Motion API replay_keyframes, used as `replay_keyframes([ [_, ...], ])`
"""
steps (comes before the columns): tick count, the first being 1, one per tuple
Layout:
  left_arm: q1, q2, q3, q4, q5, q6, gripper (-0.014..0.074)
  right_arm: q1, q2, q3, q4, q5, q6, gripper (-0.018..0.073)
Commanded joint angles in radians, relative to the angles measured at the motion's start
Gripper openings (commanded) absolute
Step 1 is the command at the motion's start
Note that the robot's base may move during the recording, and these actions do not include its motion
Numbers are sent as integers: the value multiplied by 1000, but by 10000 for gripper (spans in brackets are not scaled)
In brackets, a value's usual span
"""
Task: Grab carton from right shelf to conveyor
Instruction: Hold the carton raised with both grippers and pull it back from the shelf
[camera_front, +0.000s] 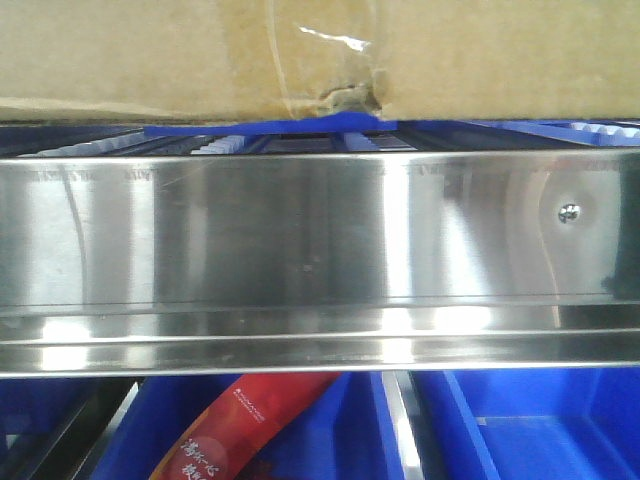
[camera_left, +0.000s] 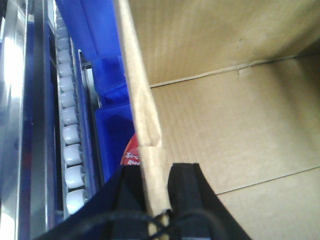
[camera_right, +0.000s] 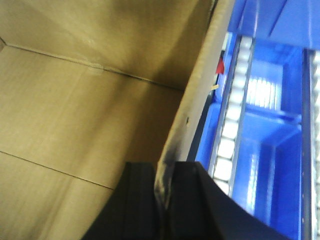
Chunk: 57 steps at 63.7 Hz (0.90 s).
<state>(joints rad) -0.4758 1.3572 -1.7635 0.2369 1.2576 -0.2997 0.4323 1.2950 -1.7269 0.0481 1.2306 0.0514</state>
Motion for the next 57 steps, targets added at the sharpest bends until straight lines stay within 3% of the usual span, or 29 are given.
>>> replay_keyframes([
  [1, -11, -14, -14, -27, -37, 5, -17, -3, -4, -6, 15, -65, -16, -67],
  [57, -11, -14, -14, -27, -37, 5, -17, -3, -4, -6, 15, -72, -16, -67],
])
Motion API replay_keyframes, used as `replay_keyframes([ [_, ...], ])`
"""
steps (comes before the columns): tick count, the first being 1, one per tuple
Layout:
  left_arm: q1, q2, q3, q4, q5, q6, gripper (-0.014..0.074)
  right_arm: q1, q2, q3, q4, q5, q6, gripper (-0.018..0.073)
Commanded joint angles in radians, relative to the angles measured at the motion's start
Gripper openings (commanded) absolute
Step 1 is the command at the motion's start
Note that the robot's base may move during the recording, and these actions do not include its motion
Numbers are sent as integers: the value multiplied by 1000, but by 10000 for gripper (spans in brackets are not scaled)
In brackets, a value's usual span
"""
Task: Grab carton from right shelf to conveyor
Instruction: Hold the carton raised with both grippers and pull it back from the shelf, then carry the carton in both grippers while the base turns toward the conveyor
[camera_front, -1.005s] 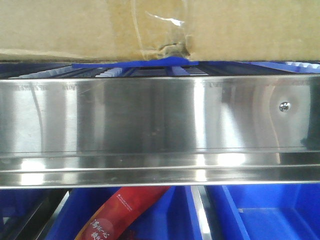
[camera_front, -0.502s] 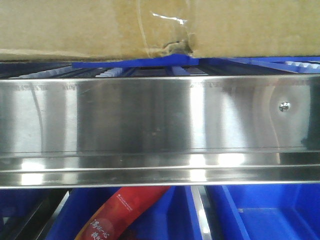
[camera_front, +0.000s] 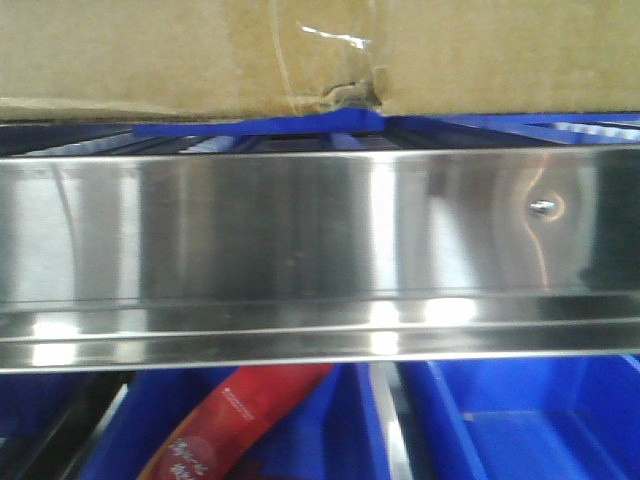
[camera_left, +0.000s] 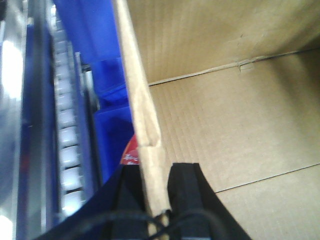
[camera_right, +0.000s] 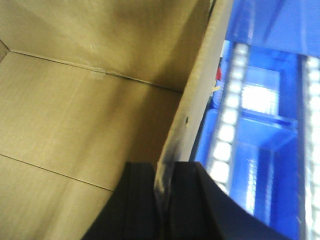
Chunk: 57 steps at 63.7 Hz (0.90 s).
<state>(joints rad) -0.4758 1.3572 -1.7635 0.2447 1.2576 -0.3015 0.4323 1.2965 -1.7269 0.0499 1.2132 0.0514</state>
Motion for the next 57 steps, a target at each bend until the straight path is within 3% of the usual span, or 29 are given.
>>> replay_keyframes([
  [1, -11, -14, -14, -34, -37, 7, -17, -3, -5, -6, 13, -54, -16, -67],
  [57, -11, -14, -14, -32, -37, 7, -17, -3, -5, -6, 13, -59, -16, -67],
])
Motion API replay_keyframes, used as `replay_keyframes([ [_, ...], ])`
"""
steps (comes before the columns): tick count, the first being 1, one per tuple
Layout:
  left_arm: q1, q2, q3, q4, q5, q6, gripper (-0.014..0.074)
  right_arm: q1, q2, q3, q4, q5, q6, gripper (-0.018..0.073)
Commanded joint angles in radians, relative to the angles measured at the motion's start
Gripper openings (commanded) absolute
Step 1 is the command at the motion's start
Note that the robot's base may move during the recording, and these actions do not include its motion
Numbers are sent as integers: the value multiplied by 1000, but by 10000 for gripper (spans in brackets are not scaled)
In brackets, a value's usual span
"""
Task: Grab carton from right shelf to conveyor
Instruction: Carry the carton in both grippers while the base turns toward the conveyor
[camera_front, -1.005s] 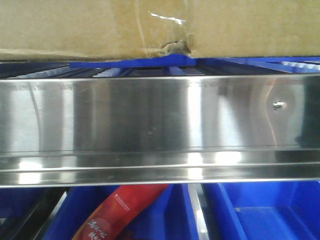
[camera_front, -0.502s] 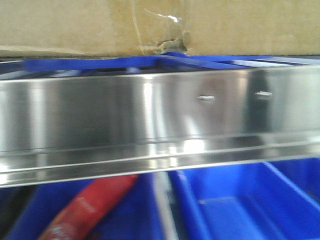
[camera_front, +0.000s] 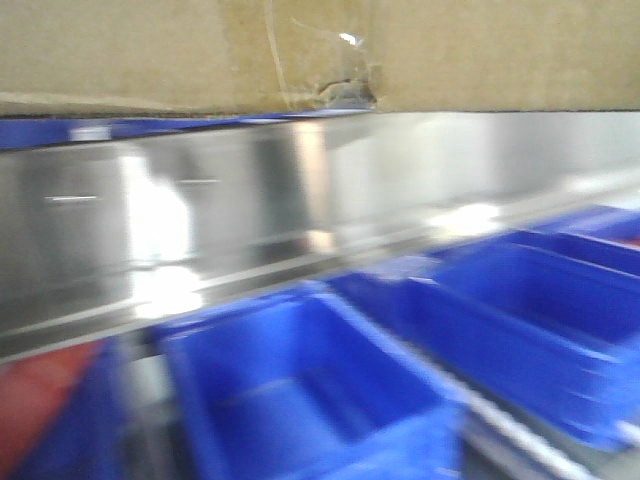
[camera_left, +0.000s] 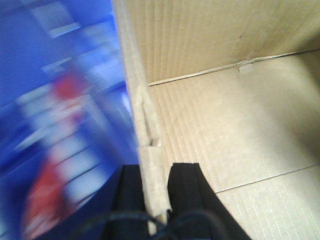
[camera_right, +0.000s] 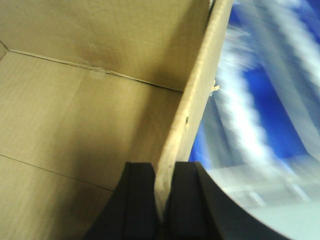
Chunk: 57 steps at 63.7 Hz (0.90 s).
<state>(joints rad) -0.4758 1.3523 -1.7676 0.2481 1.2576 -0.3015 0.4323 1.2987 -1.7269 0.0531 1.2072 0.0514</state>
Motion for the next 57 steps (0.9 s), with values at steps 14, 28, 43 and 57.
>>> replay_keyframes([
  [14, -11, -9, -10, -32, -37, 7, -17, -3, -8, -6, 10, -53, -16, -67],
  [28, -11, -9, -10, -25, -37, 7, -17, -3, -8, -6, 10, -55, -16, -67],
  [43, -11, -9, -10, -25, -37, 7, -17, -3, -8, -6, 10, -55, -16, -67],
  [57, -11, -9, -10, -18, -37, 7, -17, -3, -8, -6, 10, -55, -16, -67],
])
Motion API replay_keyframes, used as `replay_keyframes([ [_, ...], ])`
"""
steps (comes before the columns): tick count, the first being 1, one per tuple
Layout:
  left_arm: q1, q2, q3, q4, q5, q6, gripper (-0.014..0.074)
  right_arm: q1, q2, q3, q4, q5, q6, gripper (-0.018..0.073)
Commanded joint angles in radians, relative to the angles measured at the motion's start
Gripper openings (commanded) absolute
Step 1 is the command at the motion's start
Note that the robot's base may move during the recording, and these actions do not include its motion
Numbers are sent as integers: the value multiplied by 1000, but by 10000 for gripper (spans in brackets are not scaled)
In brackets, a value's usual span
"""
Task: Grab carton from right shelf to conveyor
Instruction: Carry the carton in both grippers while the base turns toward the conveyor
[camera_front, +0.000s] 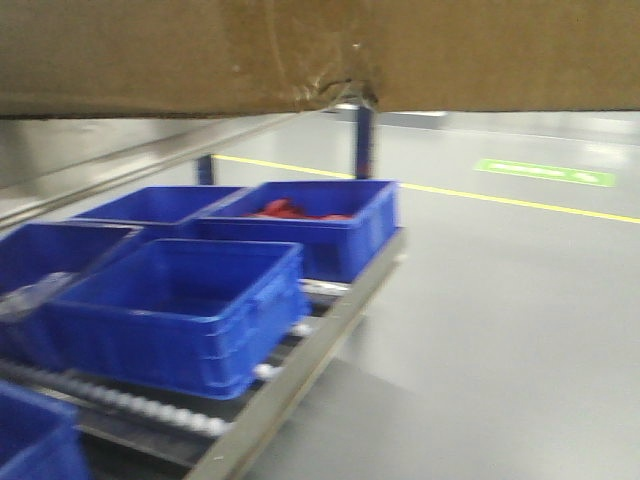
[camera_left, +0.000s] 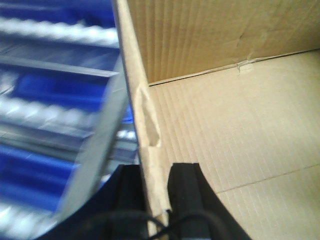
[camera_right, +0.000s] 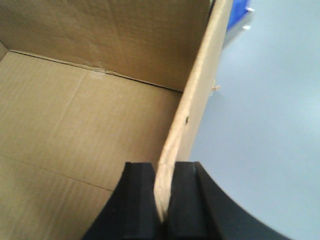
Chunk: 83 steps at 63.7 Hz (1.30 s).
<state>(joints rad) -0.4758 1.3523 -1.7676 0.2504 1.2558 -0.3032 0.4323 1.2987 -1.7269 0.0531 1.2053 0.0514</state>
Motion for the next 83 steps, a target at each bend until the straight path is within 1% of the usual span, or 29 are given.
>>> replay_keyframes([
  [1, -11, -9, -10, -20, -35, 9, -17, -3, -8, -6, 10, -53, -16, -67],
  [83, -11, -9, -10, -20, -35, 9, -17, -3, -8, -6, 10, -53, -16, -67],
])
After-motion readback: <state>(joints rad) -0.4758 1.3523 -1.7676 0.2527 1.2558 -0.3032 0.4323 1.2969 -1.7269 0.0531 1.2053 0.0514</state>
